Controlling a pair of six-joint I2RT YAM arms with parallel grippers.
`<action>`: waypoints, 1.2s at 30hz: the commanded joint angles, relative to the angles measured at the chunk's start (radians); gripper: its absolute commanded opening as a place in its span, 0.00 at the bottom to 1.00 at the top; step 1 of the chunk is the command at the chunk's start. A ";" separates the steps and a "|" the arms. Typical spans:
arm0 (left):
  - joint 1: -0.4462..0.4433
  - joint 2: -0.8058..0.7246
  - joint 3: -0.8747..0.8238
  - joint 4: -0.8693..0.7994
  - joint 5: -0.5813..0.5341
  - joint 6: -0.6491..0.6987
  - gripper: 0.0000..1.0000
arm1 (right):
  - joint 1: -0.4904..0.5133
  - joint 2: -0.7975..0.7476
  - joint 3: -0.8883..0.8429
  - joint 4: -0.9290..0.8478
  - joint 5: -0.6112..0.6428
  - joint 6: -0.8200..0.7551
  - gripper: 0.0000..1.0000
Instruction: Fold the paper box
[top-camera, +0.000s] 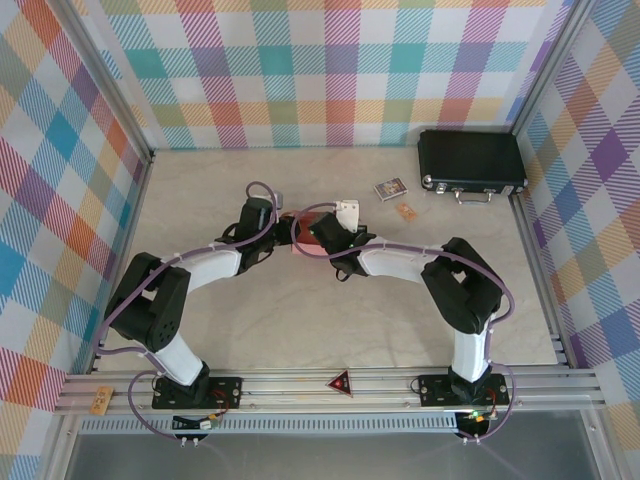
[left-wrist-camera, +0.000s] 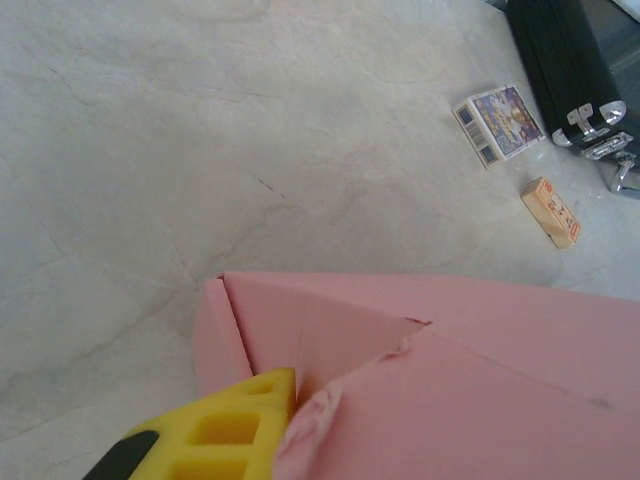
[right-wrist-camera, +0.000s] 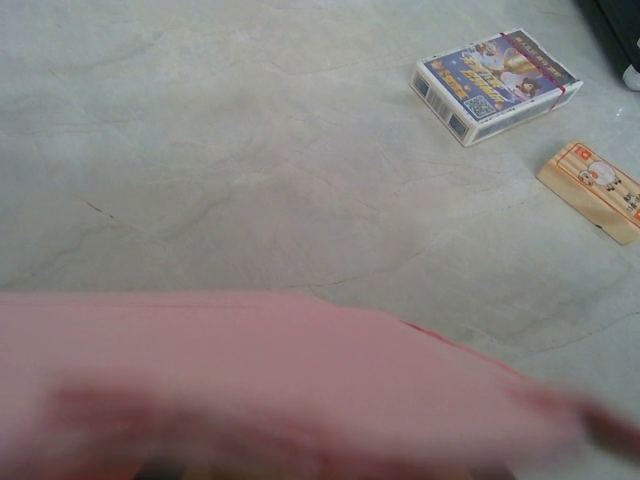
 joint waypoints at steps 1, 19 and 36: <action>0.003 0.009 -0.018 0.049 0.027 -0.040 0.20 | 0.008 0.034 0.004 -0.089 -0.031 -0.001 0.06; -0.028 -0.023 -0.111 0.061 -0.033 -0.008 0.24 | 0.026 0.009 -0.019 -0.115 -0.010 0.021 0.23; -0.053 -0.077 -0.172 0.086 -0.063 -0.005 0.38 | 0.055 -0.092 -0.100 -0.143 -0.005 0.053 0.46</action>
